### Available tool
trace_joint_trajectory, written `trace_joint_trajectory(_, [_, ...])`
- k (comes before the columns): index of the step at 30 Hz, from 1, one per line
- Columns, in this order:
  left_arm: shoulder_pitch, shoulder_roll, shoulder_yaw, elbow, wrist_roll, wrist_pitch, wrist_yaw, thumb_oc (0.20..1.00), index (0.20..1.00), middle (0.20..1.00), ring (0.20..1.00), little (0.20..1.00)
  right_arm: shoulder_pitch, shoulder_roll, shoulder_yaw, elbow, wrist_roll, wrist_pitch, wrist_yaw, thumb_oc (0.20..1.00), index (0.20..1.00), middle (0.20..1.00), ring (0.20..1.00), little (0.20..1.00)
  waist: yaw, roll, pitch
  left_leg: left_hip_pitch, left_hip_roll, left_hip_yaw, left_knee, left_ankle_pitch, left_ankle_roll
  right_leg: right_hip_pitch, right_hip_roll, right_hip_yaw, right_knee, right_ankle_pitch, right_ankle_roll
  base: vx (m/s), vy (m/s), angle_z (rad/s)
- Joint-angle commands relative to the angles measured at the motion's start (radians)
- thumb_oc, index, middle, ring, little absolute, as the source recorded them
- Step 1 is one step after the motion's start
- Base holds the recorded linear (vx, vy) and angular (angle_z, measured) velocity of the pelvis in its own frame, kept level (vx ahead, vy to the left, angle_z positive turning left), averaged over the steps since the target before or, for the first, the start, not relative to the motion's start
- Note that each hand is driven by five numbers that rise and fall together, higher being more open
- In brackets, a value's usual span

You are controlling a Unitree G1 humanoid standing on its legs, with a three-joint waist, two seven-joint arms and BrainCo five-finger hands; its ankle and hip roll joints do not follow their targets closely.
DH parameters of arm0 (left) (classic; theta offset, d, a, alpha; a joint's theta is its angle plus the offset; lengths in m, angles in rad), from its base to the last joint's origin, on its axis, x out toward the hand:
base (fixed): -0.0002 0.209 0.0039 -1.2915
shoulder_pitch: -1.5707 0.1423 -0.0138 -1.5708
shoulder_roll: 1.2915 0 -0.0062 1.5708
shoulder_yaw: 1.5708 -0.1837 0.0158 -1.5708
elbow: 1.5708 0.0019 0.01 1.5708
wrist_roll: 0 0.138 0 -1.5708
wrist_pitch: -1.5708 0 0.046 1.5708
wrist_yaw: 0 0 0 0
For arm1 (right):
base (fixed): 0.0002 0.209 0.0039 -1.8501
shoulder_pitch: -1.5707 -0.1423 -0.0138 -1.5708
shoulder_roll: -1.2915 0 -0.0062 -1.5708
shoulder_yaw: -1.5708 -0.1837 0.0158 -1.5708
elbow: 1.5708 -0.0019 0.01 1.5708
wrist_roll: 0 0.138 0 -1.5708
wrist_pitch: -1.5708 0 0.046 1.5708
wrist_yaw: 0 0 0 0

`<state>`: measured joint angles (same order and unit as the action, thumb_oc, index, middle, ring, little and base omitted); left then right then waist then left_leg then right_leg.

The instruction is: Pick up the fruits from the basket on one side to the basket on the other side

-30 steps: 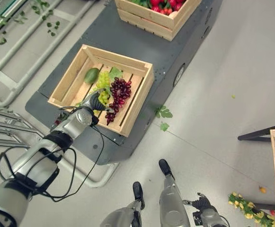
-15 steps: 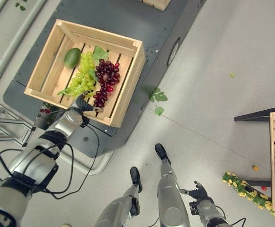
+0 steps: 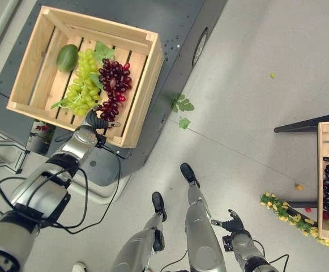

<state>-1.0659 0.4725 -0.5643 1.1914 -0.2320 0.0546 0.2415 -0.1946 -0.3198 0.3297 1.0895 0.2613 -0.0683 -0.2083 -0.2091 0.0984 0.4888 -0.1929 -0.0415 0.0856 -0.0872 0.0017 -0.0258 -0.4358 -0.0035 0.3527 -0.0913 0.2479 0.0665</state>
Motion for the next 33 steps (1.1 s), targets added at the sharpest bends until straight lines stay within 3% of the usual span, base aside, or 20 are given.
trace_joint_trajectory(1, [-0.125,0.008,0.017,0.053,-0.031,-0.028,0.019,1.0,1.0,1.0,1.0,1.0,0.019,-0.007,0.039,-0.021,0.029,-0.021,-0.02,1.0,1.0,1.0,1.0,1.0,-0.017,-0.011,0.004,-0.139,-0.003,-0.038,0.036,0.055,-0.016,0.027,-0.008,-0.009,0.008,-0.111,0.088,0.0,0.0,0.0])
trace_joint_trajectory(18, [-0.176,-0.011,0.03,0.079,-0.059,-0.033,0.079,1.0,1.0,1.0,1.0,1.0,0.047,-0.006,0.048,-0.121,0.043,-0.057,-0.066,1.0,1.0,1.0,1.0,1.0,-0.064,-0.027,0.031,-0.167,0.008,0.042,0.042,0.027,-0.009,-0.041,0.028,0.05,0.024,-0.108,0.089,0.02,0.02,-0.15])
trace_joint_trajectory(23, [-0.178,-0.02,0.007,0.092,0.012,-0.012,0.096,1.0,1.0,1.0,1.0,1.0,0.041,-0.002,0.055,-0.119,0.051,-0.067,-0.073,1.0,1.0,1.0,1.0,1.0,-0.069,-0.033,0.031,-0.172,0.013,0.053,0.041,0.026,-0.009,-0.05,0.035,0.059,0.024,-0.104,0.09,0.01,0.003,-0.08])
trace_joint_trajectory(24, [-0.19,-0.024,-0.041,0.106,0.123,0.006,0.106,1.0,1.0,1.0,1.0,1.0,0.041,-0.001,0.06,-0.121,0.058,-0.079,-0.078,1.0,1.0,1.0,1.0,1.0,-0.071,-0.039,0.031,-0.173,0.017,0.059,0.042,0.026,-0.011,-0.055,0.037,0.061,0.025,-0.103,0.09,0.0,0.0,0.0])
trace_joint_trajectory(25, [-0.191,-0.03,-0.05,0.11,0.152,0.014,0.115,0.536,0.536,0.536,0.536,0.536,0.042,0.0,0.062,-0.125,0.061,-0.085,-0.08,1.0,1.0,1.0,1.0,1.0,-0.071,-0.042,0.031,-0.174,0.017,0.06,0.044,0.025,-0.012,-0.055,0.039,0.062,0.025,-0.103,0.089,0.0,0.0,0.0])
trace_joint_trajectory(26, [-0.192,-0.037,-0.057,0.112,0.178,0.02,0.122,0.2,0.2,0.2,0.2,0.2,0.042,-0.001,0.063,-0.13,0.064,-0.091,-0.082,1.0,1.0,1.0,1.0,1.0,-0.071,-0.044,0.031,-0.175,0.018,0.06,0.044,0.025,-0.012,-0.057,0.04,0.062,0.026,-0.102,0.089,0.0,0.0,0.0])
trace_joint_trajectory(33, [-0.147,-0.083,-0.029,0.113,0.201,0.026,0.137,0.2,0.2,0.2,0.2,0.2,0.049,-0.007,0.062,-0.149,0.067,-0.107,-0.1,1.0,1.0,1.0,1.0,1.0,-0.067,-0.054,0.031,-0.19,0.019,0.058,0.051,0.031,-0.017,-0.062,0.042,0.053,0.023,-0.097,0.086,-0.01,-0.027,-0.04])
